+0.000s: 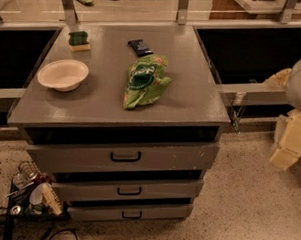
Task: Open middle drawer
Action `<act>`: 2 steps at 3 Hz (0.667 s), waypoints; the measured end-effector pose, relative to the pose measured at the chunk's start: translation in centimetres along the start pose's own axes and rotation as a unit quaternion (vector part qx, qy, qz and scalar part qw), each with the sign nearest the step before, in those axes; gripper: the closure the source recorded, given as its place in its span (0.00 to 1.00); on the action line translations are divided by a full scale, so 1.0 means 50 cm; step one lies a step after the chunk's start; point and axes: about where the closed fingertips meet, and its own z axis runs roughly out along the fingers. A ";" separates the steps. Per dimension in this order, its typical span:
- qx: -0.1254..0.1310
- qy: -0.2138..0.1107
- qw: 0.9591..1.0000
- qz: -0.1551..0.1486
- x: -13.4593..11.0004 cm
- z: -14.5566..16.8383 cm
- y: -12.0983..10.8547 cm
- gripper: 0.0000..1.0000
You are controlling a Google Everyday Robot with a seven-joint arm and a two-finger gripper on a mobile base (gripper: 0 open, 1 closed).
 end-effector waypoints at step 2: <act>-0.032 -0.009 0.999 0.003 0.024 0.047 0.037 0.18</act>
Offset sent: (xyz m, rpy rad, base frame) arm -0.0120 -0.0006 -0.0249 0.0297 0.0468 0.0140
